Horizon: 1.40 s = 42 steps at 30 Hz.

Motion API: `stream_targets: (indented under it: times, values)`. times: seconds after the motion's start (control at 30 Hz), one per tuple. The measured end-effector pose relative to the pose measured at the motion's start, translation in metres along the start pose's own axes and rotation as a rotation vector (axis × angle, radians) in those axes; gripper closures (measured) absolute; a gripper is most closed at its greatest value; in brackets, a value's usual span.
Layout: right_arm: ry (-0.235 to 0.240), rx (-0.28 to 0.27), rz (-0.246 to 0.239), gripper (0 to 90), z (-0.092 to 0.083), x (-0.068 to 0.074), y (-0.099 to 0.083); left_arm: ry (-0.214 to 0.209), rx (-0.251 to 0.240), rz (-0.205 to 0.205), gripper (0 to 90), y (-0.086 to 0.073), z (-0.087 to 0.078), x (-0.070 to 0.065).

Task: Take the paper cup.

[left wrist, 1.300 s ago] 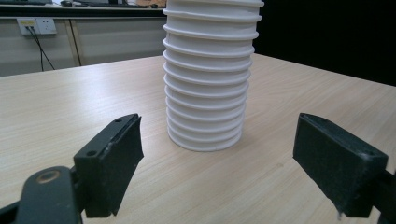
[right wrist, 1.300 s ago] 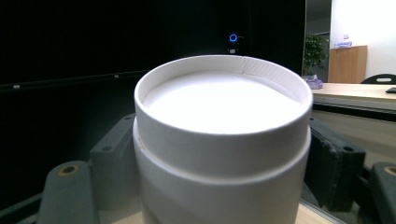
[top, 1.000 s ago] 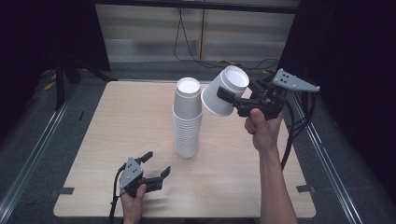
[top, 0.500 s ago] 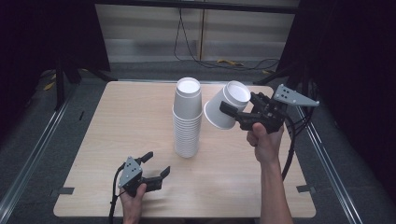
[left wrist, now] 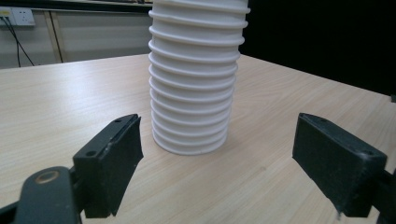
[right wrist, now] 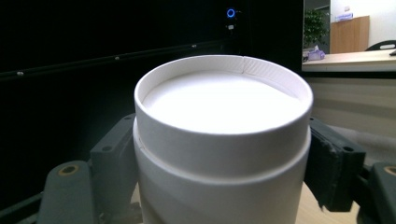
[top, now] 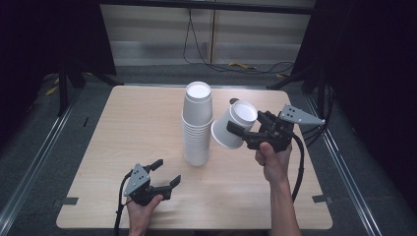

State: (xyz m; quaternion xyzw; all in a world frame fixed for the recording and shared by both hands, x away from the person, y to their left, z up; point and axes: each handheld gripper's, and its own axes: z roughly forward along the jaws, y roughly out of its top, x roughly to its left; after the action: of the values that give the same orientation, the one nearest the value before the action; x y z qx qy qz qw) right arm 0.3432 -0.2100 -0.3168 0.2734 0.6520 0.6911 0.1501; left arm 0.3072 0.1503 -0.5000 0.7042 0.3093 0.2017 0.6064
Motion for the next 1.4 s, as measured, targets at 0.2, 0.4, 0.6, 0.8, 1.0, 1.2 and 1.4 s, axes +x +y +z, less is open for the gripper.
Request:
stream_targets:
  times: [0.2, 0.4, 0.6, 0.8, 1.0, 1.2, 1.4]
  values:
    - [0.005, 0.019, 0.027, 23.3, 0.000, -0.001, -0.016, -0.005, -0.014, 0.002, 15.7, 0.011, 0.003, -0.010]
    - [0.012, 0.044, 0.030, 23.2, 0.004, 0.000, -0.028, -0.049, -0.025, -0.004, 18.3, 0.017, 0.005, -0.016]
    - [0.031, 0.061, 0.053, 23.2, 0.011, 0.006, -0.045, -0.078, -0.037, 0.004, 15.7, 0.024, 0.006, -0.021]
    - [0.045, 0.101, 0.063, 23.3, 0.019, 0.009, -0.059, -0.107, -0.042, 0.029, 15.7, 0.030, 0.007, -0.022]
    - [0.060, 0.106, 0.084, 23.3, 0.023, 0.009, -0.075, -0.133, -0.039, 0.028, 15.6, 0.031, 0.008, -0.024]
    - [0.068, 0.110, 0.099, 23.4, 0.025, 0.012, -0.087, -0.167, -0.032, 0.051, 15.5, 0.033, 0.011, -0.029]
    - [0.084, 0.126, 0.104, 23.4, 0.029, 0.015, -0.101, -0.198, -0.033, 0.059, 15.4, 0.034, 0.014, -0.033]
